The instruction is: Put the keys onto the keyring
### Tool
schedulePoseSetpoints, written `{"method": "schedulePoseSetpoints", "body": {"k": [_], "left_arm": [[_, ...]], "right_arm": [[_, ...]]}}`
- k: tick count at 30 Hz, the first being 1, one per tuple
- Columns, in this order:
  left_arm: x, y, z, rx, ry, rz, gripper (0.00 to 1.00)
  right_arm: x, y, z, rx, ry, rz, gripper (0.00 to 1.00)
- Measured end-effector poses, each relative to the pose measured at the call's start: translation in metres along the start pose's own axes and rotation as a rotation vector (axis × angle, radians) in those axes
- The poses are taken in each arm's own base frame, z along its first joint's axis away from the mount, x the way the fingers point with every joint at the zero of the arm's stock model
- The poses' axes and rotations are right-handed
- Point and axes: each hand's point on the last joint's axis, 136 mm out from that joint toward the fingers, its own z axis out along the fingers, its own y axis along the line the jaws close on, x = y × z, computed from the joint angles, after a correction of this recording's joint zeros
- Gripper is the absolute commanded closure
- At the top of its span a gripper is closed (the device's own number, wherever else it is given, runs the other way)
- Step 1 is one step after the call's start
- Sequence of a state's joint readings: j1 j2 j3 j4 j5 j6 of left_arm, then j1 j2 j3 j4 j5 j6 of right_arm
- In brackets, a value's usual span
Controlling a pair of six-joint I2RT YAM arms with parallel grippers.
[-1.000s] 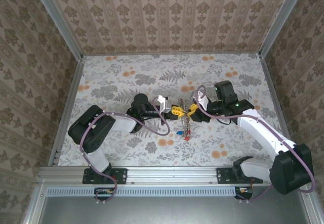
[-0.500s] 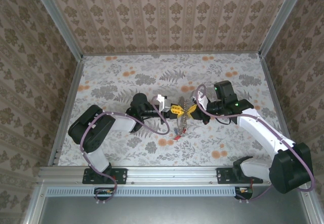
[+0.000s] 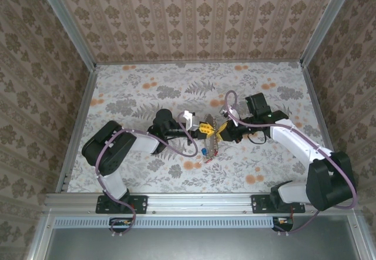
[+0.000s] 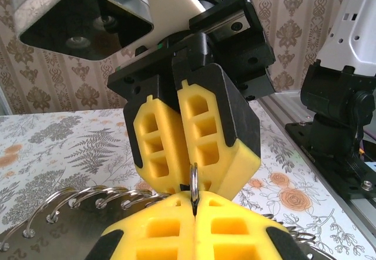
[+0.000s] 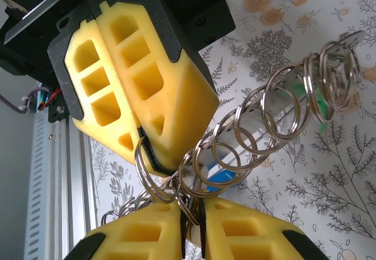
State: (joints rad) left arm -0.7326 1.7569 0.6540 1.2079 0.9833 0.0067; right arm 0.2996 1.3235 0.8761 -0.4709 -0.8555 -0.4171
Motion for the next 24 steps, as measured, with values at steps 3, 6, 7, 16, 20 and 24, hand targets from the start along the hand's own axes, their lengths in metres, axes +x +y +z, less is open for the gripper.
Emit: {"method": "schedulePoseSetpoints", "body": {"k": [3, 6, 7, 16, 20, 24], "left_arm": [[-0.001, 0.0, 0.0, 0.001, -0.005, 0.007, 1.0], [-0.002, 0.0, 0.0, 0.001, -0.007, 0.01, 1.0], [-0.002, 0.0, 0.0, 0.001, -0.007, 0.01, 1.0], [-0.003, -0.003, 0.002, 0.013, -0.009, 0.012, 1.0], [-0.004, -0.004, 0.003, 0.018, -0.01, 0.013, 1.0], [-0.005, -0.007, 0.005, 0.029, -0.013, 0.017, 1.0]], "right_arm": [[-0.002, 0.0, -0.003, 0.021, -0.004, -0.03, 0.74], [-0.01, 0.001, -0.014, 0.08, -0.022, -0.103, 0.72], [-0.014, 0.002, -0.019, 0.11, -0.039, -0.14, 0.72], [-0.026, 0.022, -0.046, 0.287, -0.125, -0.462, 0.75], [-0.021, 0.025, -0.035, 0.274, -0.089, -0.534, 0.79], [-0.014, 0.017, -0.026, 0.276, -0.045, -0.552, 0.79]]}}
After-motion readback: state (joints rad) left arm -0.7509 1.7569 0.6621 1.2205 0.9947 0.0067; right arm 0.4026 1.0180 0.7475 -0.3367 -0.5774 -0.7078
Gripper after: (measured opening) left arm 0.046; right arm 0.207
